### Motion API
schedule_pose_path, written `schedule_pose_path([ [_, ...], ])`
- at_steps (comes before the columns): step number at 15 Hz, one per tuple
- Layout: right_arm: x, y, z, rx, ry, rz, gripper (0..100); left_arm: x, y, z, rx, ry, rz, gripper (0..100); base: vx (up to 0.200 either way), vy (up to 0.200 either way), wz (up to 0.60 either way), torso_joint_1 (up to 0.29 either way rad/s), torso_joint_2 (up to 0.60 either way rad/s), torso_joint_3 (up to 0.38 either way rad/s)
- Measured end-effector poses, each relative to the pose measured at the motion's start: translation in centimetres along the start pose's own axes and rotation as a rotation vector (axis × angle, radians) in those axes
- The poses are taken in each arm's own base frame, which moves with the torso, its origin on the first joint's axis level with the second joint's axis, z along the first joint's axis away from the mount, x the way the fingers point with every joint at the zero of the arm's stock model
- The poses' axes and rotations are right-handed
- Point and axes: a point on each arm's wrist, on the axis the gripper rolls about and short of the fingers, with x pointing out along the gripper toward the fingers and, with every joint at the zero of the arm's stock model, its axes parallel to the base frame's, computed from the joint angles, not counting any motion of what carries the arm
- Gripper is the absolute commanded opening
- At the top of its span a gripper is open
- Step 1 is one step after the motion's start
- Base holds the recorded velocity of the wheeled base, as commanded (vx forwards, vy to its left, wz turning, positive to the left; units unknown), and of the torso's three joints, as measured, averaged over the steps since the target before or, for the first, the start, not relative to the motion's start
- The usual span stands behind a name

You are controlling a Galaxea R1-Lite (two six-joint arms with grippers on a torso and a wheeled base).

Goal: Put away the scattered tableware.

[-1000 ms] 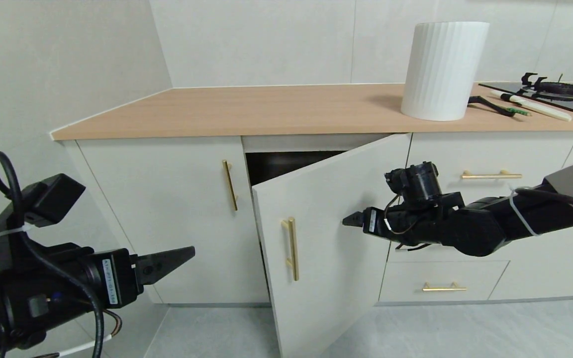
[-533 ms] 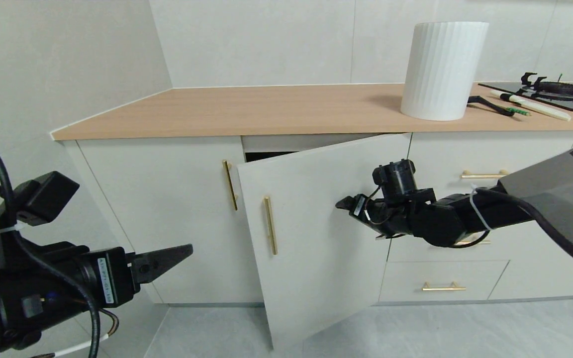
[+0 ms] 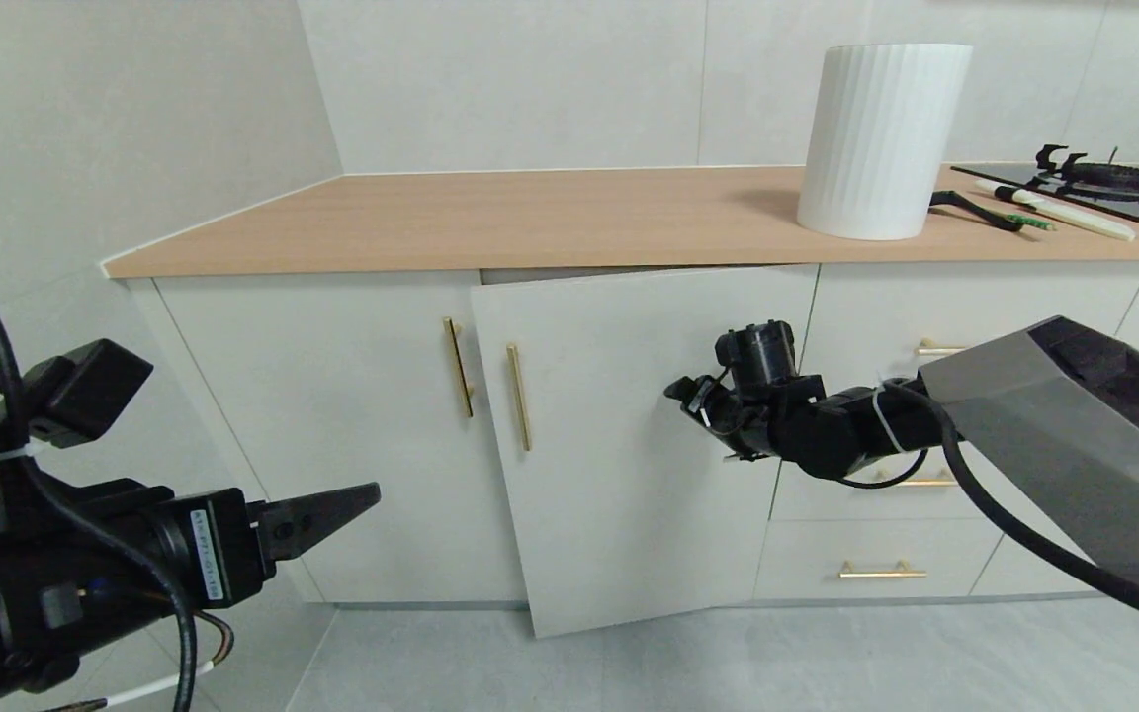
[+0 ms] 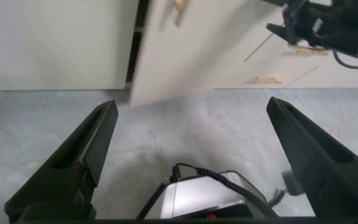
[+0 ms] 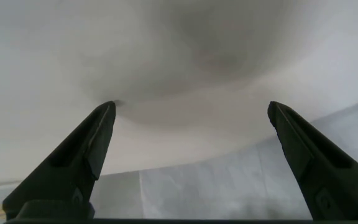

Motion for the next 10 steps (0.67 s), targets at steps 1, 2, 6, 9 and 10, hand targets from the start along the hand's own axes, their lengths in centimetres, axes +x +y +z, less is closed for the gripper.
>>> schedule_pose_path([
  [1, 0.3, -0.1, 0.2, 0.018, -0.01, -0.001, 100, 0.0, 0.0, 0.0, 0.0, 0.0, 0.001, 100, 0.0, 0.0, 0.0, 0.0, 0.0, 0.0],
  [2, 0.5, -0.1, 0.4, 0.038, -0.018, 0.001, 100, 0.0, 0.0, 0.0, 0.0, 0.0, 0.001, 100, 0.0, 0.0, 0.0, 0.0, 0.0, 0.0],
  [6, 1.6, 0.1, 1.4, 0.06, -0.065, 0.01, 100, 0.0, 0.0, 0.0, -0.001, 0.001, 0.002, 100, 0.0, 0.0, 0.0, 0.0, 0.0, 0.0],
  [9, 2.4, -0.1, 1.7, 0.062, -0.082, -0.009, 100, 0.1, 0.1, -0.1, -0.001, 0.004, 0.003, 100, 0.0, 0.0, 0.0, 0.0, 0.0, 0.0],
  [10, 2.5, -0.2, 1.8, 0.062, -0.08, -0.018, 100, 0.1, 0.1, -0.1, 0.0, 0.006, 0.003, 100, 0.0, 0.0, 0.0, 0.0, 0.0, 0.0],
])
